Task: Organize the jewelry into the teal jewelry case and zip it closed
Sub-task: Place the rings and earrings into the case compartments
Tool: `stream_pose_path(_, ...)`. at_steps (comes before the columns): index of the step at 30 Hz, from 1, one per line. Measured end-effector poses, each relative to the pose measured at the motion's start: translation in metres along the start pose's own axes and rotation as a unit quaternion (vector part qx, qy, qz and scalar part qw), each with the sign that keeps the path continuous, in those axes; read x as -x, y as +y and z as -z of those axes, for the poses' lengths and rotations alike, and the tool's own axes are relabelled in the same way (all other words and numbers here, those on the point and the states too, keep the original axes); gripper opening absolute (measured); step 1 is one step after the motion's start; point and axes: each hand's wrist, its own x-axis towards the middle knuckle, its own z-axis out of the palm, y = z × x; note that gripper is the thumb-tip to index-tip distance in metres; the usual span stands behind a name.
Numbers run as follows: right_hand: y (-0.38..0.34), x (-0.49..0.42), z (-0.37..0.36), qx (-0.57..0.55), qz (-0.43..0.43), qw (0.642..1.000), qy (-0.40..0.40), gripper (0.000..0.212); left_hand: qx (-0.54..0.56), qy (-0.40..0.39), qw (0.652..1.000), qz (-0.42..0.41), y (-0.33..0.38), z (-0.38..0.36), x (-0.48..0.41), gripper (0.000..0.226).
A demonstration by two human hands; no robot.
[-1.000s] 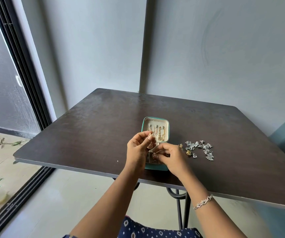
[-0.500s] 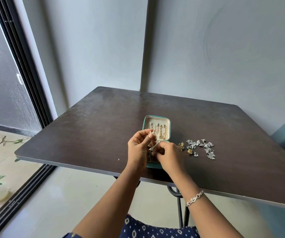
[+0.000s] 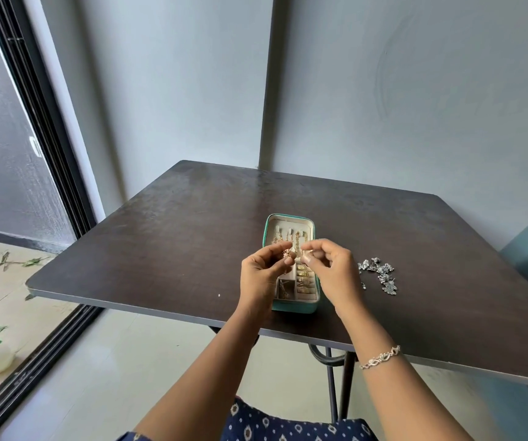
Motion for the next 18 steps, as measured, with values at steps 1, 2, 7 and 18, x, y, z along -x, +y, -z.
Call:
stream_pose_path(1, -0.001, -0.001, 0.000, 0.003, 0.006, 1.000, -0.008, 0.021, -0.001, -0.005, 1.000, -0.003, 0.000, 0.000, 0.000, 0.030)
stream_pose_path(2, -0.003, -0.002, 0.001, 0.010, 0.015, 1.000, -0.015, 0.022, -0.004, -0.010, 1.000, -0.006, 0.000, 0.000, 0.000, 0.033)
stream_pose_path(7, -0.010, 0.000, 0.004, 0.105, 0.091, 0.988, -0.073, 0.035, -0.060, -0.037, 0.997, -0.031, 0.002, -0.003, 0.004, 0.039)
stream_pose_path(18, -0.008, -0.004, 0.017, 0.123, 0.142, 0.978, -0.093, 0.019, -0.077, -0.050, 0.996, -0.010, 0.006, -0.003, 0.005, 0.028)
